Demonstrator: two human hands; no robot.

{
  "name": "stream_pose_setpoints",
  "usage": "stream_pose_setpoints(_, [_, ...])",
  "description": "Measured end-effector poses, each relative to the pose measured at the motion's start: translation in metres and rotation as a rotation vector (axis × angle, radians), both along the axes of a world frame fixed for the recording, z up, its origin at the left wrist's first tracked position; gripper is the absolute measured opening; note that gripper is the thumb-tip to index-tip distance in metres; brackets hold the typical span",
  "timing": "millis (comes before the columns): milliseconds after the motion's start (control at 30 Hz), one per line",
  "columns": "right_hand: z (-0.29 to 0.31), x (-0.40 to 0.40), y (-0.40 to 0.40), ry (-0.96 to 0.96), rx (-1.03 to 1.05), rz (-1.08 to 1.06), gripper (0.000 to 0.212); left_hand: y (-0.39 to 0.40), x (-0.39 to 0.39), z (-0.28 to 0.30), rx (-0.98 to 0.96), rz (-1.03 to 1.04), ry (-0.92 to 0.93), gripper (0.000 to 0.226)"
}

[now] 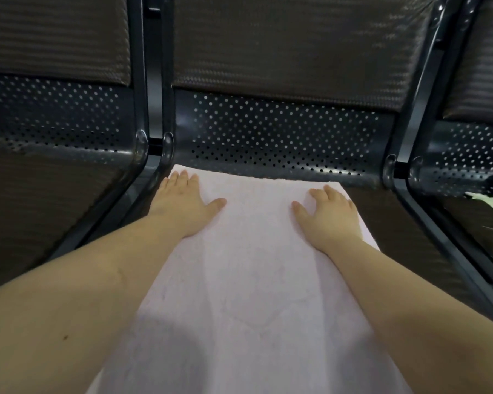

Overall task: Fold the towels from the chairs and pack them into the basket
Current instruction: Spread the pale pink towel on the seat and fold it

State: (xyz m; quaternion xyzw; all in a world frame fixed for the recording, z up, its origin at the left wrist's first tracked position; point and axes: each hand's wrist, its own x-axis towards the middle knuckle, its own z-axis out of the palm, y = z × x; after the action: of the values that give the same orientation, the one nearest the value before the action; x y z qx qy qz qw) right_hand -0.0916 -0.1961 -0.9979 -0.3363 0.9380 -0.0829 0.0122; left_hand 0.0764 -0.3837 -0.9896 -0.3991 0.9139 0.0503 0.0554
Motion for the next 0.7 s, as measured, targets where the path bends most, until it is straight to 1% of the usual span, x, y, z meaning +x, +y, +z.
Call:
stream_pose_setpoints(33, [0.002, 0.003, 0.002, 0.049, -0.031, 0.012, 0.061, 0.003, 0.002, 0.002, -0.053, -0.023, 0.023, 0.079])
stream_pose_setpoints(100, [0.006, 0.010, 0.007, 0.096, -0.022, 0.038, 0.056, 0.012, 0.006, 0.008, -0.120, -0.079, 0.060, 0.062])
stream_pose_setpoints(133, [0.008, 0.015, 0.010, 0.090, 0.001, 0.046, 0.056, 0.019, 0.010, 0.010, -0.112, -0.100, 0.069, 0.057])
stream_pose_setpoints(200, [0.015, 0.029, 0.017, 0.043, 0.051, 0.043, 0.058, 0.033, 0.020, 0.015, -0.044, -0.125, 0.068, 0.054])
stream_pose_setpoints(267, [0.026, 0.048, 0.023, -0.027, 0.093, 0.061, 0.060, 0.051, 0.032, 0.022, 0.052, -0.140, 0.044, 0.056])
stream_pose_setpoints(367, [0.045, 0.085, 0.033, -0.153, 0.168, 0.176, 0.064, 0.080, 0.053, 0.037, 0.191, -0.189, -0.047, 0.063])
stream_pose_setpoints(433, [0.053, 0.113, 0.044, -0.204, 0.252, 0.269, 0.069, 0.098, 0.070, 0.044, 0.232, -0.249, -0.131, 0.067])
stream_pose_setpoints(500, [0.057, 0.136, 0.057, -0.252, 0.331, 0.317, 0.074, 0.113, 0.089, 0.049, 0.250, -0.307, -0.218, 0.070])
stream_pose_setpoints(600, [0.064, 0.152, 0.077, -0.332, 0.396, 0.290, 0.079, 0.125, 0.119, 0.059, 0.252, -0.332, -0.314, 0.074])
stream_pose_setpoints(700, [0.077, 0.153, 0.098, -0.371, 0.450, 0.232, 0.082, 0.125, 0.146, 0.069, 0.270, -0.280, -0.339, 0.077])
